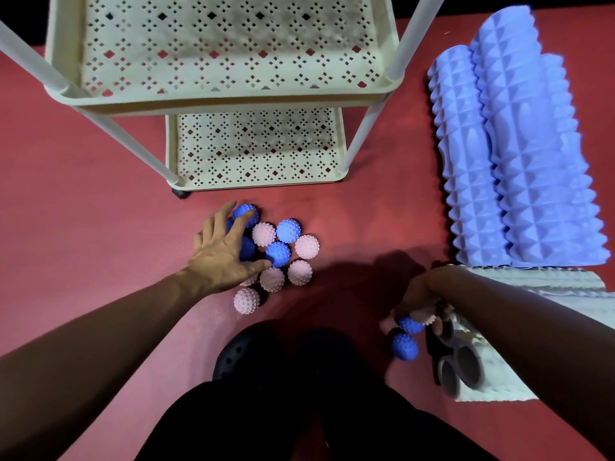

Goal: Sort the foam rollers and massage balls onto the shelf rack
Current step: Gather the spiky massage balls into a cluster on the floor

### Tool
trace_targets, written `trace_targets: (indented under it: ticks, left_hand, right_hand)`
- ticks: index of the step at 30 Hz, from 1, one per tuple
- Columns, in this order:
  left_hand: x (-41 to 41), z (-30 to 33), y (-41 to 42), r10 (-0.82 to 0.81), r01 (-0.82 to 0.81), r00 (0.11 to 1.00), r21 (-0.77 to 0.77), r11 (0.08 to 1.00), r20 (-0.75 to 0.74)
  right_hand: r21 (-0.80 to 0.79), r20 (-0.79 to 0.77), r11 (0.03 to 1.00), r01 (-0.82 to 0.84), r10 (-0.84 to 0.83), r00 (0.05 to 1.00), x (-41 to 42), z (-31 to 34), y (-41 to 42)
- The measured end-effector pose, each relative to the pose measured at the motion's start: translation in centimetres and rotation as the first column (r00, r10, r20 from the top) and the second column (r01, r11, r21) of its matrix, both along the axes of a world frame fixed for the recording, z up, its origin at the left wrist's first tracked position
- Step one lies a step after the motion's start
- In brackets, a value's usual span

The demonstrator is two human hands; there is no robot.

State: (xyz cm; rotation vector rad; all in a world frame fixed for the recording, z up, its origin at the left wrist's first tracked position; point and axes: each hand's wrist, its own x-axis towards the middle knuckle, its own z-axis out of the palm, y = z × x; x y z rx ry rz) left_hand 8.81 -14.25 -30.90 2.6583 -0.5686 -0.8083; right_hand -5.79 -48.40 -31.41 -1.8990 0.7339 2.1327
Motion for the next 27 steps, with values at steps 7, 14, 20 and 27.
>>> trace_targets:
  ticks: [7,14,20,27]
  left_hand:
    - [-0.1,-0.1,0.2,0.014,-0.014,1.0,0.005,1.0,-0.011]
    - [0.0,-0.2,0.3,0.06,-0.063,0.996,-0.046,0.997,-0.068]
    - [0.3,-0.5,0.6,0.171,-0.183,0.974,-0.073,0.98,-0.147]
    - [0.7,-0.8,0.7,0.162,-0.17,0.978,-0.052,0.984,-0.13]
  right_hand:
    - [0.041,-0.062,0.999,0.02,-0.017,0.998,-0.2,0.8,0.5]
    - [0.229,0.622,0.956,0.182,-0.288,0.728,4.4,1.1,0.8]
    - [0.278,0.822,0.957,0.081,-0.281,0.496,9.5,1.1,4.5]
    - [0.08,0.863,0.996,-0.046,-0.046,0.504,14.1,0.5,9.9]
